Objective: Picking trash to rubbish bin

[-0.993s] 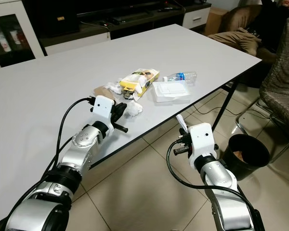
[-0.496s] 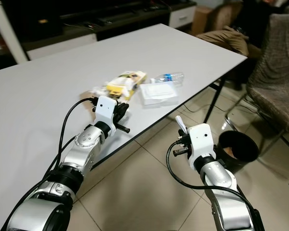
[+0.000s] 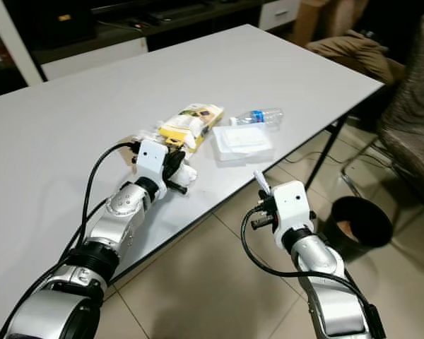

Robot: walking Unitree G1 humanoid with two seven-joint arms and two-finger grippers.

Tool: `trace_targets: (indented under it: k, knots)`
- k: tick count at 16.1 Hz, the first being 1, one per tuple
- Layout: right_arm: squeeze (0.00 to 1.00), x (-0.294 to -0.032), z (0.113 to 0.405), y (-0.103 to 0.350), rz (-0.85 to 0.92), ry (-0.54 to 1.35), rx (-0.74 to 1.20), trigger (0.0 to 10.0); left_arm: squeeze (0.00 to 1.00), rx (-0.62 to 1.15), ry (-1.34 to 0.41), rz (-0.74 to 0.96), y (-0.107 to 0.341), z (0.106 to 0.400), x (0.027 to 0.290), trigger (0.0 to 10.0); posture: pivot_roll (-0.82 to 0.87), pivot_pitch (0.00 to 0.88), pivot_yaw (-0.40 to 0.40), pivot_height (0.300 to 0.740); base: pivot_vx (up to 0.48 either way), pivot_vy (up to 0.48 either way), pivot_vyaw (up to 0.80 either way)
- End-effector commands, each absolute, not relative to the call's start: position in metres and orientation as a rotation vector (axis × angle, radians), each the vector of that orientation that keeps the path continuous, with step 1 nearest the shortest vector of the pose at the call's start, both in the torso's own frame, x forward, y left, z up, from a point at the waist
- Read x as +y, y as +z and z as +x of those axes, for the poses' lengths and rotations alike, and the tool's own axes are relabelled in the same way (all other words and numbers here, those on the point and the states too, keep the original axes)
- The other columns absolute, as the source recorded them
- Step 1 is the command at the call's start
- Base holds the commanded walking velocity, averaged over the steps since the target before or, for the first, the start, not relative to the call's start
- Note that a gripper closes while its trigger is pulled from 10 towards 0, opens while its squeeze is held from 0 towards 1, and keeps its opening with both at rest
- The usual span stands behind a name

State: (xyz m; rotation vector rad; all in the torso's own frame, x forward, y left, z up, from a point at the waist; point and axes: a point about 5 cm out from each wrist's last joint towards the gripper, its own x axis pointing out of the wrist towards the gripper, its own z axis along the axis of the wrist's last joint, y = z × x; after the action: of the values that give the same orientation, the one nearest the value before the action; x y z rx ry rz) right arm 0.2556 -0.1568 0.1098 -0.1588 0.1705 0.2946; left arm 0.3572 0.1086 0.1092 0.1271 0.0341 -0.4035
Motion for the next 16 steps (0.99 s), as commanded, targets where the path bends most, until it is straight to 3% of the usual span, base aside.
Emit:
trace_targets:
  k: [1, 6, 7, 8, 16]
  knots:
    - [0.00, -0.157, 0.258, 0.113, -0.164, 0.302, 0.151, 10.0, 0.00, 0.017, -0.405, 0.144, 0.114, 0.360, 0.107, 10.0, -0.22, 0.000, -0.009, 0.740, 0.274, 0.000, 0.00]
    - [0.00, -0.157, 0.259, 0.112, -0.167, 0.299, 0.151, 10.0, 0.00, 0.034, -0.432, 0.118, 0.113, 0.360, 0.105, 10.0, -0.22, 0.000, -0.006, 0.740, 0.048, 0.000, 0.00]
    - [0.00, -0.157, 0.259, 0.113, -0.167, 0.297, 0.151, 10.0, 0.44, 0.035, -0.437, 0.071, 0.113, 0.360, 0.106, 10.0, -0.22, 0.000, -0.002, 0.740, 0.000, 0.000, 0.00]
    - [0.00, -0.157, 0.259, 0.113, -0.167, 0.296, 0.150, 10.0, 1.00, 0.035, -0.439, 0.038, 0.113, 0.360, 0.106, 10.0, -0.22, 0.000, -0.002, 0.740, 0.000, 0.000, 0.00]
    - [0.00, -0.161, 0.253, 0.114, -0.168, 0.280, 0.151, 10.0, 1.00, 0.137, -0.525, 0.007, 0.109, 0.366, 0.094, 10.0, -0.24, 0.000, 0.012, 0.740, 0.000, 0.000, 0.00]
